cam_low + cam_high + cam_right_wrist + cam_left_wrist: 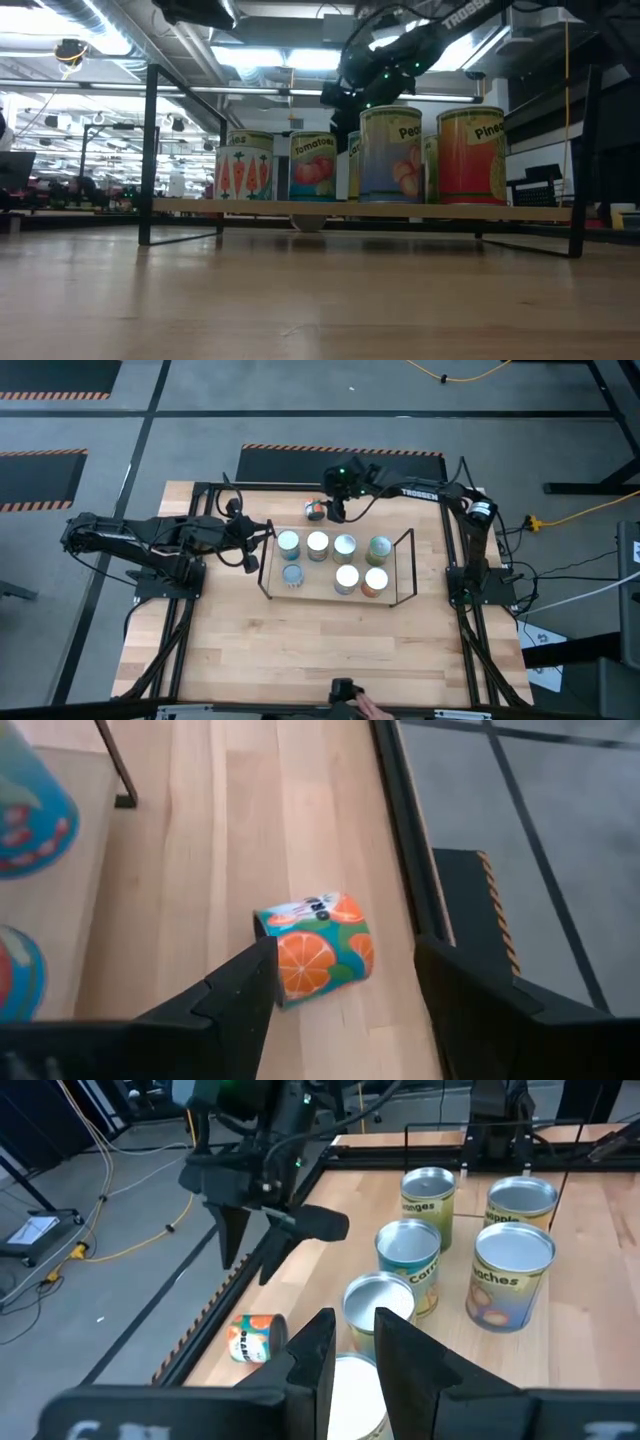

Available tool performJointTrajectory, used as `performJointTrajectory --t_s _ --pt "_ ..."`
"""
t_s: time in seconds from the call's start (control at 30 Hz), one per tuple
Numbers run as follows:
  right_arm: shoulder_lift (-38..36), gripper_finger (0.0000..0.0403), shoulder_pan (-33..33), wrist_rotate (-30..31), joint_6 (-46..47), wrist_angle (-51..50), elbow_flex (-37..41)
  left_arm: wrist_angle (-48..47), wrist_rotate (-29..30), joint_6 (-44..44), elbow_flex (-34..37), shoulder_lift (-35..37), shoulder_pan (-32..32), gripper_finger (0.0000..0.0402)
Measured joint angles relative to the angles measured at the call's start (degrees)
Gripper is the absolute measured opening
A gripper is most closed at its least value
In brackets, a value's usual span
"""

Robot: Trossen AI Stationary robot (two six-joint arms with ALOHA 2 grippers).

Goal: Pick and place cans onto a shelf
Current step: Put the small canned oranges on the shelf

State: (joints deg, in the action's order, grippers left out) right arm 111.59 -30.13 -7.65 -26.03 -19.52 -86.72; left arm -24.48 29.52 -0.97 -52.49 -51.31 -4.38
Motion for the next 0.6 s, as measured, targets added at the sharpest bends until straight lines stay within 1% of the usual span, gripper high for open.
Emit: performJointTrajectory --t_s 0.47,0.6 --pt "4.97 0.0241 0.07 -0.62 -0.17 1.65 0.0 -0.58 0.02 0.02 0.0 0.0 0.0 0.0066" --pt "6.22 0.0241 0.29 -2.05 -0.17 1.96 0.0 -0.6 0.02 0.01 0.0 0.0 0.0 0.0066"
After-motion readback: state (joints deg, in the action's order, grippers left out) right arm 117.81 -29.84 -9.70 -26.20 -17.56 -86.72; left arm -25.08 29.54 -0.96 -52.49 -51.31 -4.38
